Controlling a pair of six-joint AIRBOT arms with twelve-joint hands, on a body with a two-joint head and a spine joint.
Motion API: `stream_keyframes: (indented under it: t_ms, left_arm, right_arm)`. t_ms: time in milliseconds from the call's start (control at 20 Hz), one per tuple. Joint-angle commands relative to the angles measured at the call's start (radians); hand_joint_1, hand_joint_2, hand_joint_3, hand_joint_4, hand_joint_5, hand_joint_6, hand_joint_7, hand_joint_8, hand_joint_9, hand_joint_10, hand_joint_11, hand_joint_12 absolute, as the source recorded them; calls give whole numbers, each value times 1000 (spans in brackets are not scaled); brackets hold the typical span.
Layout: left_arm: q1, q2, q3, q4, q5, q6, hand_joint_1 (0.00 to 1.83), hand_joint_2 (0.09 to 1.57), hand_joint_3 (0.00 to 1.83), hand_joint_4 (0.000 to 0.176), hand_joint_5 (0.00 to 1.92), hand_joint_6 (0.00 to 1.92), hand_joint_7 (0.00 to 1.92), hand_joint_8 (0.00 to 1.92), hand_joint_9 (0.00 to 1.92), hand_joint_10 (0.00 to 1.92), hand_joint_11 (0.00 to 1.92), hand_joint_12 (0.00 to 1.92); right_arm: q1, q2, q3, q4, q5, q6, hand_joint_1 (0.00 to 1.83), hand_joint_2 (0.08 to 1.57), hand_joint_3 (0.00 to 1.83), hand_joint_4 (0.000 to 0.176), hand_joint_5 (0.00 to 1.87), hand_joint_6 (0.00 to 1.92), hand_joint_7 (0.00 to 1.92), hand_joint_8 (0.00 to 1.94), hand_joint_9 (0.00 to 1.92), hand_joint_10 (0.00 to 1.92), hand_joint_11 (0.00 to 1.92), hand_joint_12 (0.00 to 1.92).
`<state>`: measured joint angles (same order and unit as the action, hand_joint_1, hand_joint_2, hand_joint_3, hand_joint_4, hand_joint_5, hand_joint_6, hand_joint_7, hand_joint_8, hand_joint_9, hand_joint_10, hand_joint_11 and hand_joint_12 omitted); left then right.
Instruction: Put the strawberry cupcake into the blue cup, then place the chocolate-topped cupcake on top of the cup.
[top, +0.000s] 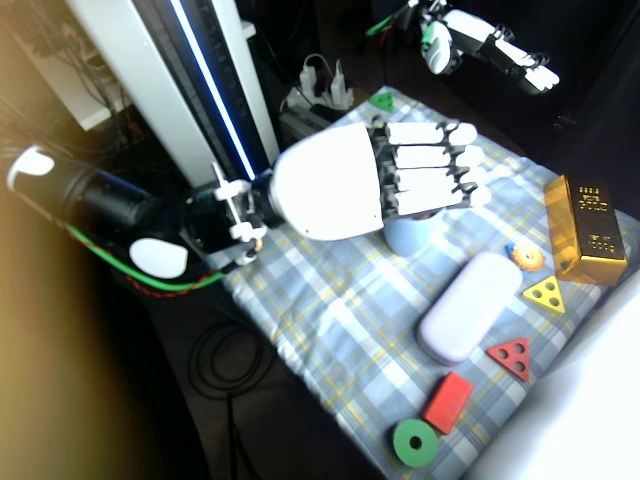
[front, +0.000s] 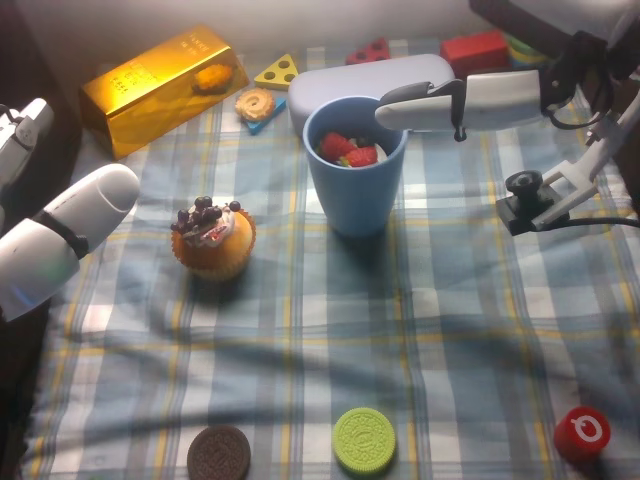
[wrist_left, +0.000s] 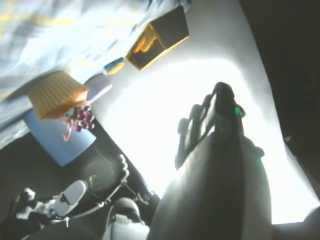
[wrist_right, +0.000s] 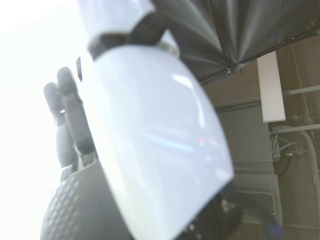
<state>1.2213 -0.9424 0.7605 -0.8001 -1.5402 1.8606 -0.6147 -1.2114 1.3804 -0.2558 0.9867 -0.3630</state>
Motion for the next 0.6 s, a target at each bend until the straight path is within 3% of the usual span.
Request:
stream_keyframes:
  t_ms: [0,100,150,300,350,400,450,500,550]
  left_arm:
    - [-10,8,5,43,-114,-5,0,865,1,34,191,4,129,3,0,0,0,0]
    - [-10,9,6,43,-113,-5,0,870,3,35,195,5,145,9,4,2,0,0]
    - [-10,9,6,43,-113,-5,0,857,0,33,196,4,137,4,8,3,0,0]
    - [-10,8,7,43,-108,-5,0,836,0,33,197,4,151,8,19,7,0,0]
    - [-10,8,7,43,-108,-5,0,853,0,1,198,4,154,9,18,6,0,0]
    - [-10,9,6,43,-106,-5,0,838,0,14,164,0,124,1,3,0,0,0]
    - [-10,10,5,46,-100,-5,0,841,0,28,148,0,118,0,5,2,0,0]
    - [-11,11,6,52,-90,-6,0,843,0,37,132,0,110,0,8,3,0,0]
    - [-12,11,7,61,-75,-6,0,836,0,47,124,0,105,0,2,0,0,0]
  right_arm:
    - [16,0,3,36,114,9,887,994,0,51,306,0,372,0,327,0,173,399]
    - [16,1,4,35,114,9,896,961,0,49,301,0,349,0,294,0,152,388]
    - [16,2,6,33,114,9,811,914,1,70,241,0,287,0,230,0,100,412]
    - [16,5,-2,26,111,-14,774,838,0,83,143,0,167,0,112,0,22,456]
    - [16,24,-20,26,101,-48,672,791,0,113,58,0,79,0,70,1,4,393]
    - [16,45,-43,30,96,-85,549,777,0,115,11,0,68,3,82,9,0,382]
    - [16,72,-70,42,95,-119,545,812,2,130,1,0,24,4,47,6,0,305]
    - [11,101,-93,54,95,-143,665,860,10,115,0,0,4,0,9,0,0,60]
    - [2,130,-118,65,96,-171,716,864,7,132,0,0,0,0,1,0,0,11]
